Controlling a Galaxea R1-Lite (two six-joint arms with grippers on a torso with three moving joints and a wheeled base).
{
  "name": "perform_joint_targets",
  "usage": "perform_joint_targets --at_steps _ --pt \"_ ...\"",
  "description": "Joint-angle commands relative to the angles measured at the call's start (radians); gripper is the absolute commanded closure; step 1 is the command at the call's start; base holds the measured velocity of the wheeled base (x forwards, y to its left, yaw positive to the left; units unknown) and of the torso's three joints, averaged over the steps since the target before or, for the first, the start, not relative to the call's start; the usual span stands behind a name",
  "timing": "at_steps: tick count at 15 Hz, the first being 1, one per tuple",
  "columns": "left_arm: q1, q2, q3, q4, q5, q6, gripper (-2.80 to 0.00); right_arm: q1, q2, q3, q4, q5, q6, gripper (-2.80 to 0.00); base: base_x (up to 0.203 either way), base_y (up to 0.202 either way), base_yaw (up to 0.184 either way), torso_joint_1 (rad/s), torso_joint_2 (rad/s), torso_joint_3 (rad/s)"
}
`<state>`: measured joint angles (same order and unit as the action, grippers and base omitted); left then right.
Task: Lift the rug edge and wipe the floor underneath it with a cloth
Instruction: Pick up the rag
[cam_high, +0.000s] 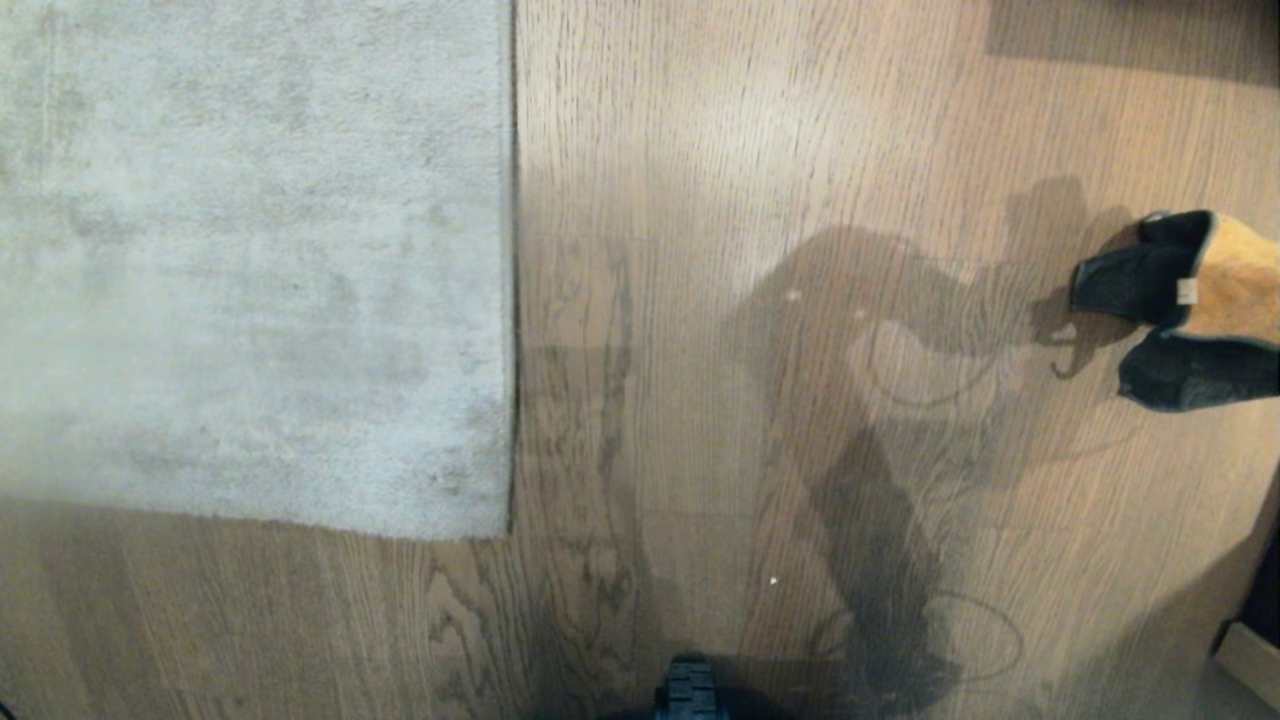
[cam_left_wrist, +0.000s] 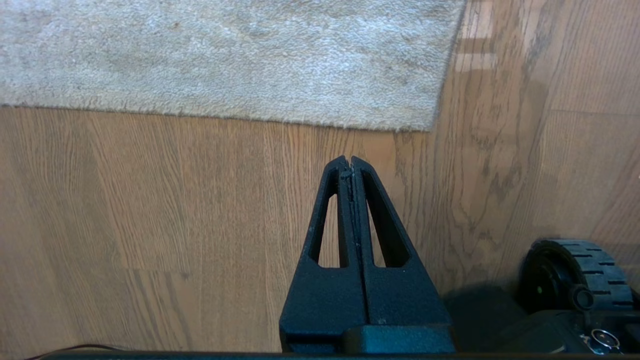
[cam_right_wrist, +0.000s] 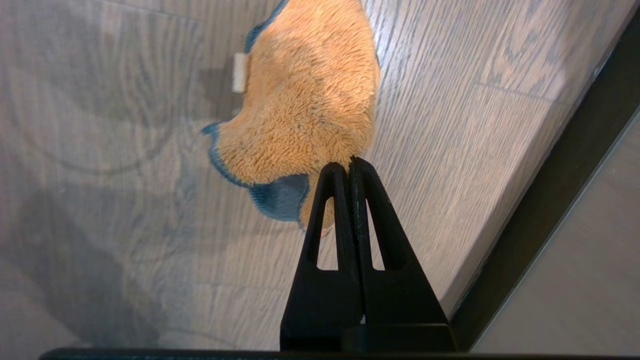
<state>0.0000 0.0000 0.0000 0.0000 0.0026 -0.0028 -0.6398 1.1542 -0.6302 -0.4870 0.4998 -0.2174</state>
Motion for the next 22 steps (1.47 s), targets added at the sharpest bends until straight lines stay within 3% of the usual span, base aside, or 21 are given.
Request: perform_joint_targets --at_steps 1,9,13,18,22 --pt "0.000 0.000 0.000 -0.001 0.000 0.000 0.00 0.000 -0.068 0.035 -0.007 0.003 0.010 0.00 0.000 0.000 0.000 0.000 0.00 0.000" --pt "0.000 0.000 0.000 0.000 0.000 0.000 0.00 0.033 -0.239 0.158 -0.008 0.000 0.101 0.00 0.000 0.000 0.000 0.000 0.00 0.000" --pt "0.000 0.000 0.000 -0.001 0.000 0.000 0.00 0.157 -0.288 0.187 -0.008 -0.106 0.142 0.00 0.000 0.000 0.000 0.000 0.00 0.000" --pt "0.000 0.000 0.000 -0.002 0.000 0.000 0.00 0.331 -0.399 0.280 -0.008 -0.180 0.150 0.00 0.000 0.000 0.000 0.000 0.00 0.000" --pt "0.000 0.000 0.000 -0.001 0.000 0.000 0.00 0.415 -0.499 0.334 -0.008 -0.212 0.153 0.00 0.000 0.000 0.000 0.000 0.00 0.000"
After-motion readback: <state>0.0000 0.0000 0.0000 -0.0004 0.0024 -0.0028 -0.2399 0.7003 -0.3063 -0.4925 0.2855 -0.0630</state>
